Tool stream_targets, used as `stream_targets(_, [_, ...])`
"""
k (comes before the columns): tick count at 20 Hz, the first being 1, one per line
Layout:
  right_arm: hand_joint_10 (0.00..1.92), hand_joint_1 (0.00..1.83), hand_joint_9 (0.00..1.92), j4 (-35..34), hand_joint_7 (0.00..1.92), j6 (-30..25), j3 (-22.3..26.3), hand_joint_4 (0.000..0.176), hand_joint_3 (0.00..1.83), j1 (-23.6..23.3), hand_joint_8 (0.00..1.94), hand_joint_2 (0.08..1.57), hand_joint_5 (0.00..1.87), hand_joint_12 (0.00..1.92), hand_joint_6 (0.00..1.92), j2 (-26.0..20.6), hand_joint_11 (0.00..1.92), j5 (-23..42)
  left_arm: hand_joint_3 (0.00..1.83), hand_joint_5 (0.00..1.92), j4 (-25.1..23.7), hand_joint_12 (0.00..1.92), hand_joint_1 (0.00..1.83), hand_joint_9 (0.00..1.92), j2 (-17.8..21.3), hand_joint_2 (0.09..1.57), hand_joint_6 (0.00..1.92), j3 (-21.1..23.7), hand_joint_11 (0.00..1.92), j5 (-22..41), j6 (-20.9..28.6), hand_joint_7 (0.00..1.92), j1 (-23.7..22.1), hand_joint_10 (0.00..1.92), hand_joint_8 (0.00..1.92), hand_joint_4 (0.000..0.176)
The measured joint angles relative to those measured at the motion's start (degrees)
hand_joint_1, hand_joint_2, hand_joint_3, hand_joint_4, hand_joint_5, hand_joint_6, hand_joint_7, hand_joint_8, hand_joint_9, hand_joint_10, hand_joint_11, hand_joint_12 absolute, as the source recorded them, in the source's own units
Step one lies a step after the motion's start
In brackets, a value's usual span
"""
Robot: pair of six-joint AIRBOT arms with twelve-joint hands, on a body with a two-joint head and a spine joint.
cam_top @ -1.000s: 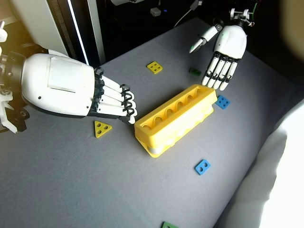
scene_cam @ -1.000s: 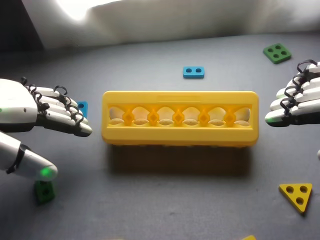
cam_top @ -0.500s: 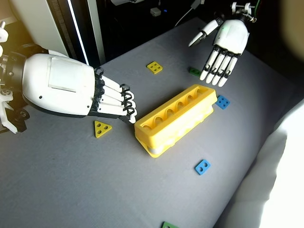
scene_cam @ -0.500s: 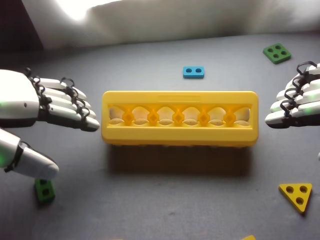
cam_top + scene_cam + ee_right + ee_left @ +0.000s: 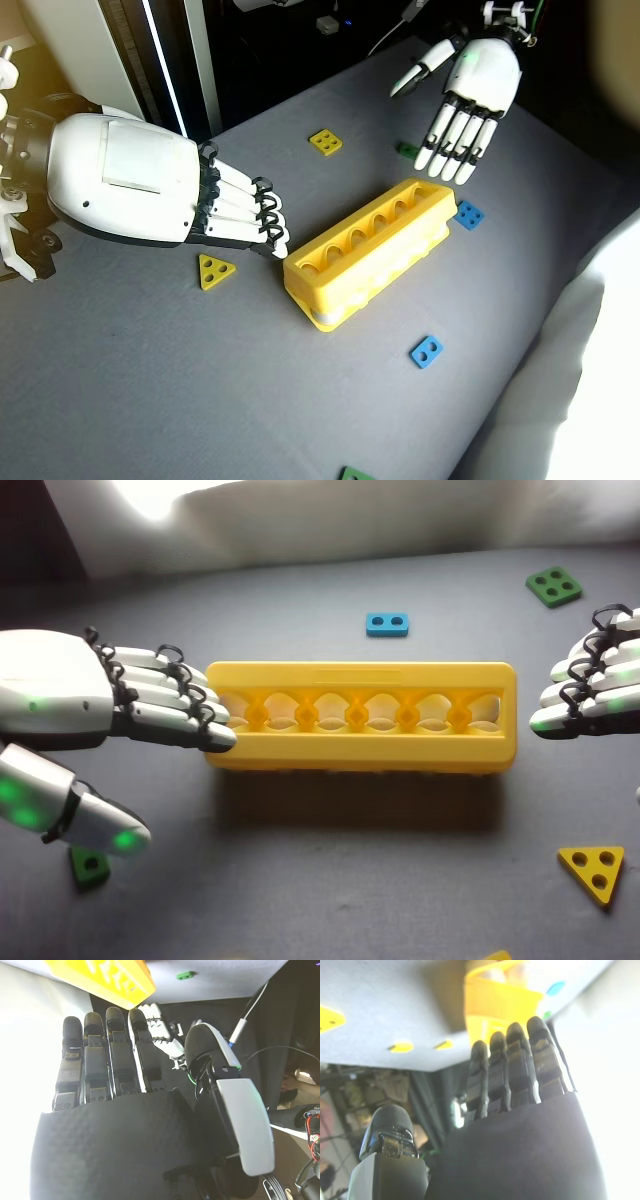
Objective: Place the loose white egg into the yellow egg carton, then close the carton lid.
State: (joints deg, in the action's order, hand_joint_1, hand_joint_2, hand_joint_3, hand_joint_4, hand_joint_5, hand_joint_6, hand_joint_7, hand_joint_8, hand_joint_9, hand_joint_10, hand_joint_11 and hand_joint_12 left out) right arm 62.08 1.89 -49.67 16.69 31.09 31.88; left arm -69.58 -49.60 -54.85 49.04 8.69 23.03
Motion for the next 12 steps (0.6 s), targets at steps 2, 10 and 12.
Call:
stream_targets(2, [0.0,0.0,0.22,0.07,0.28,0.0,0.0,0.0,0.04,0.0,0.0,1.57,0.29,0.57,0.0,0.0,0.0,-0.02,0.0,0.14,-0.31,0.19,0.0,0.09,0.0,1.14,0.0,1.07,0.0,-1.14,-1.16,0.11,0.0,0.0,0.0,0.0])
stream_targets(10, [0.0,0.0,0.22,0.11,0.28,-0.02,0.02,0.0,0.03,0.0,0.0,1.57,0.29,0.6,0.01,-0.02,0.0,0.0,0.0,0.06,-3.87,0.0,0.0,0.01,-0.9,1.17,0.0,3.98,0.0,-7.1,-4.92,0.03,1.9,0.0,0.0,0.0])
stream_targets(12, [0.0,0.0,0.23,0.11,0.29,-0.09,0.04,0.0,0.03,0.0,0.0,1.57,0.31,0.62,0.01,-0.02,0.0,-0.02,0.0,0.03,-3.89,0.0,0.0,0.0,-0.87,1.17,0.0,3.98,0.0,-7.17,-5.03,0.0,2.1,0.0,0.0,0.0])
